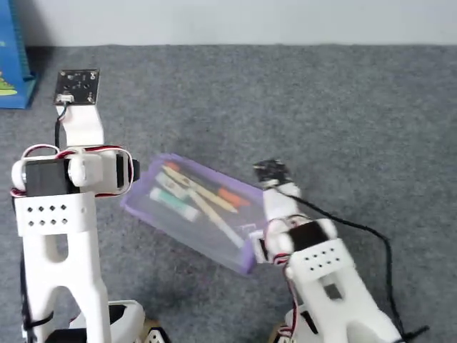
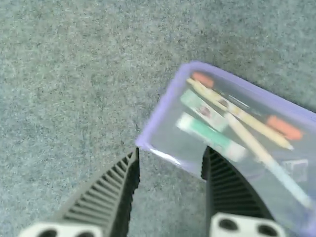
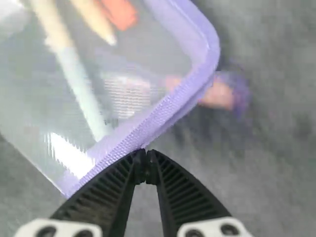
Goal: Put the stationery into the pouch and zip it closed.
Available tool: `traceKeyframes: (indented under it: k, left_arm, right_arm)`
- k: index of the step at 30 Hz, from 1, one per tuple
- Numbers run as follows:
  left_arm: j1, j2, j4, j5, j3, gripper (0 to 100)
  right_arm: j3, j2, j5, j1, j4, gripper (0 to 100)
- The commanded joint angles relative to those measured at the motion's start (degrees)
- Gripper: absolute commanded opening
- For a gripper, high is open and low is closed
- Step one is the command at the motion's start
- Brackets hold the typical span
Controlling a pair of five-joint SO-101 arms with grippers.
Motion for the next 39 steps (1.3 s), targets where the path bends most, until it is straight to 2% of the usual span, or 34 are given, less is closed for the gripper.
traceKeyframes:
  k: [1, 5, 11, 15, 18, 22, 28, 35, 39]
  left_arm:
    - [-2.55, -1.85, 0.44, -0.70, -0.40, 20]
    - [-8.26, -1.85, -0.44, -0.70, -0.40, 20]
    - [-9.76, -1.85, -0.70, -0.70, -0.31, 20]
    - [-9.76, -1.85, -0.70, -0.70, -0.31, 20]
    - [-9.76, -1.85, -0.53, -0.62, -0.22, 20]
    - [-9.76, -1.85, -0.88, -0.62, 1.19, 20]
    - [-9.76, -1.85, -0.88, -0.62, 1.71, 20]
    - [-9.76, -1.85, -0.88, -0.53, 1.71, 20]
    - [-9.76, -1.85, -0.88, -0.53, 1.71, 20]
  right_arm:
    - [-3.87, 1.63, -2.90, -7.96, -11.82, 0.8]
    - [-4.04, 0.31, -2.73, -10.33, -17.54, 0.9]
    - [-9.93, -3.30, -2.55, -6.46, -5.67, 1.7]
    - [-12.66, -1.98, -2.99, -0.31, -2.51, 14.1]
    - [-12.92, 1.89, -4.13, 1.54, -2.68, 22.6]
    - [-12.92, 9.01, -8.35, 1.36, -8.31, 18.8]
    - [-13.63, 20.18, -9.93, 2.51, -17.98, 16.0]
    - [-20.31, 30.90, -9.93, 7.87, -18.59, 15.9]
    - [-21.54, 34.95, -10.20, 7.78, -18.86, 15.9]
